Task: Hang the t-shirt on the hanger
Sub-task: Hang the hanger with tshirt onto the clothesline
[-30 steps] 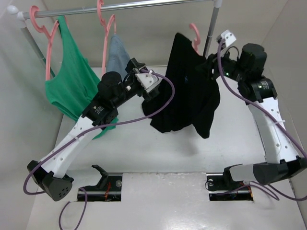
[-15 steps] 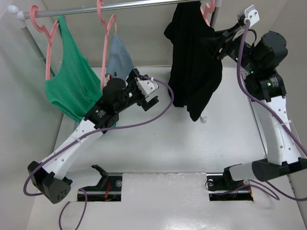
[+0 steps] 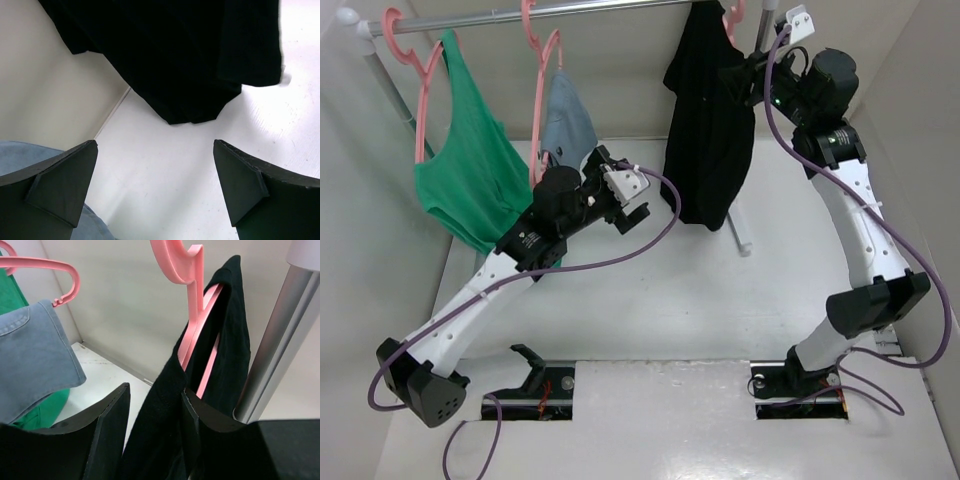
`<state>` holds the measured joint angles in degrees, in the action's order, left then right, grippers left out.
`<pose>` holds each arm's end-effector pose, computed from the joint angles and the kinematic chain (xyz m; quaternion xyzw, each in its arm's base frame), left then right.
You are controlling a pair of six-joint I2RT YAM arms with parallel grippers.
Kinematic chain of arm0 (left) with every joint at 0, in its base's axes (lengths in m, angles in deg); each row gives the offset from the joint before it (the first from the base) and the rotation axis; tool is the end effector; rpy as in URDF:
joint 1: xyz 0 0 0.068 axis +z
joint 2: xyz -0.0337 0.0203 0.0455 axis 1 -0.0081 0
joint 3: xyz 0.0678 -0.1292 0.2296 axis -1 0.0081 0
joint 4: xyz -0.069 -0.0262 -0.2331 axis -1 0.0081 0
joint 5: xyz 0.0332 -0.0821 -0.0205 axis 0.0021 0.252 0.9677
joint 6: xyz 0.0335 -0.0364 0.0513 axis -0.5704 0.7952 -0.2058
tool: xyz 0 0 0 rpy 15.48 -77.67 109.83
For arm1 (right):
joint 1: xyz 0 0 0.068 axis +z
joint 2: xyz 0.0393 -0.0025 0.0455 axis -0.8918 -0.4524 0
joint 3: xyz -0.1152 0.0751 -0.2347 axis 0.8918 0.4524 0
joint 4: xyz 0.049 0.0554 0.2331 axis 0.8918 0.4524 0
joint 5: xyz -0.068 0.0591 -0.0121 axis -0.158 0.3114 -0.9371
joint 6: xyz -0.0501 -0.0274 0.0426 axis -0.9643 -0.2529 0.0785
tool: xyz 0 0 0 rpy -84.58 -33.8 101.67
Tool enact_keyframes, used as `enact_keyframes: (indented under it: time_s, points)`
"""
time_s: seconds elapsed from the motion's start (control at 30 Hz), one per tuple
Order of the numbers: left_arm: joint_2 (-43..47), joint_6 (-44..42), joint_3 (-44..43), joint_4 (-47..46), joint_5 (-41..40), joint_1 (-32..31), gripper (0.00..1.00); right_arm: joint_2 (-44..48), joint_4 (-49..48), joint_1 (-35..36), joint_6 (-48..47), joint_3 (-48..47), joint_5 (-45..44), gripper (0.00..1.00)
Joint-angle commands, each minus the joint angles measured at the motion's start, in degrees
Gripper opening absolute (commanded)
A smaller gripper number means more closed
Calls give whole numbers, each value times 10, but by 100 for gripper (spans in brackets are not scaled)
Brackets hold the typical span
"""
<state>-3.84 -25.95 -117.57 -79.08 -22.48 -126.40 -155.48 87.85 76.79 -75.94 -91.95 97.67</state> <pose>0.2021 -0.1678 0.4163 0.4632 0.5483 -0.1141 0.6869 0.3400 0.1041 0.5230 -0.2108 0.6237 0.2058 0.7240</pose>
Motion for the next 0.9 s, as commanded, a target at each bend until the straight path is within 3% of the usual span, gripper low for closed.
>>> enact_keyframes:
  time_s: [0.0,0.1,0.17,0.2,0.27,0.33,0.4,0.6,0.87]
  points:
    - [24,0,5,-26,-4,1,100,14,-91,5,5,-26,-8,0]
    - [30,0,10,-26,-4,1,100,29,-96,10,5,21,-8,2]
    - [35,0,21,-26,-4,1,100,54,-96,10,-3,65,0,25]
    - [35,0,21,-26,-10,1,100,66,-96,10,-8,80,0,47]
    - [41,0,31,-21,-10,1,100,104,-96,10,-19,125,6,59]
    - [41,5,31,-21,-10,1,100,132,-79,10,-43,147,-3,85]
    - [41,10,37,-21,-10,1,100,168,-28,15,-75,160,-18,99]
    - [41,21,42,-21,1,1,100,243,129,36,-148,188,-111,100]
    - [60,95,90,-26,-31,1,100,386,156,14,-144,370,-135,100]
